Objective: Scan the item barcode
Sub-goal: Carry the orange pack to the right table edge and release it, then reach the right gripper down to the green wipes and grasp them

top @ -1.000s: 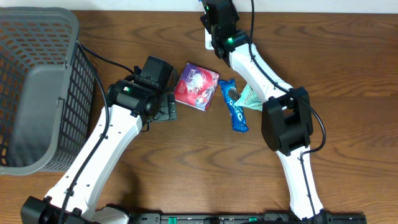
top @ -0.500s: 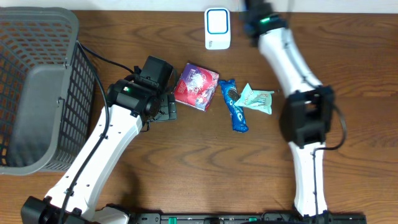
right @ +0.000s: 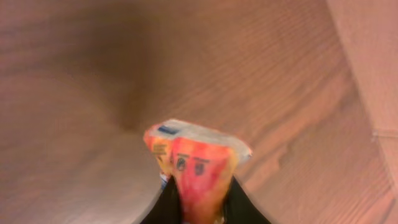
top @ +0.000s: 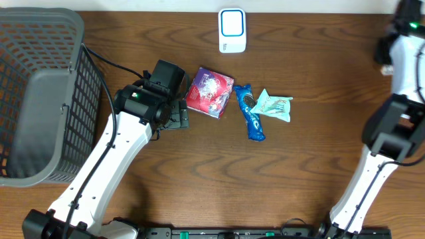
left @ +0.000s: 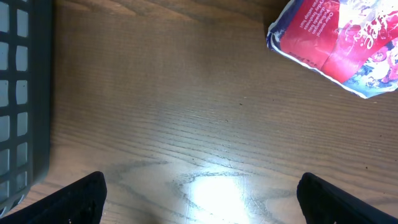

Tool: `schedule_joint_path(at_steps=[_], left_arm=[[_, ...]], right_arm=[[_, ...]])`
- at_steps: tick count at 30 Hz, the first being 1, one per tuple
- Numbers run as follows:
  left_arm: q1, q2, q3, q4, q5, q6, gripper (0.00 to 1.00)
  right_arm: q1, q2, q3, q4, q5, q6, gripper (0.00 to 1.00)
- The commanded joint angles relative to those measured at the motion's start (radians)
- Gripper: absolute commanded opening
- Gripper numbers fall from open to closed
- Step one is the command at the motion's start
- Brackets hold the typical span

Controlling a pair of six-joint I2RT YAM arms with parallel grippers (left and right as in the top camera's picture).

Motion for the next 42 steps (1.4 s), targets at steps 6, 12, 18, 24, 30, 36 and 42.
schedule_joint_path(at_steps=[6,12,18,24,30,36,42], left_arm=[[-0.003,0.002,0.002,-0.006,-0.012,-0.006,0.98],[-0.003,0.002,0.002,-0.006,-0.012,-0.006,0.98],[-0.003,0.002,0.002,-0.006,-0.012,-0.006,0.98],[-0.003,0.002,0.002,-0.006,-0.012,-0.006,0.98],[-0.003,0.002,0.002,-0.006,-0.012,-0.006,0.98],[-0.003,0.002,0.002,-0.006,-0.012,-0.006,0.98],[-0.003,0.002,0.002,-0.006,-0.012,-0.006,0.98]], right_arm=[[-0.13,0.009,-0.063,-0.016,-0.319,0.055,0.99],[-0.132,-0.023,-0.061,-0.044,-0.866,0.035,0.99],[-0.09,-0.108,-0.061,-0.138,-1.254,0.038,0.99],[0.007,-0.125,-0.062,-0.457,-1.315,-0.442,0.9],[0.178,-0.104,-0.12,-0.531,-1.095,-0.437,0.82],[0.349,-0.104,-0.195,-0.528,-0.965,-0.28,0.12],[0.512,-0.104,-0.201,-0.527,-0.641,-0.019,0.01]])
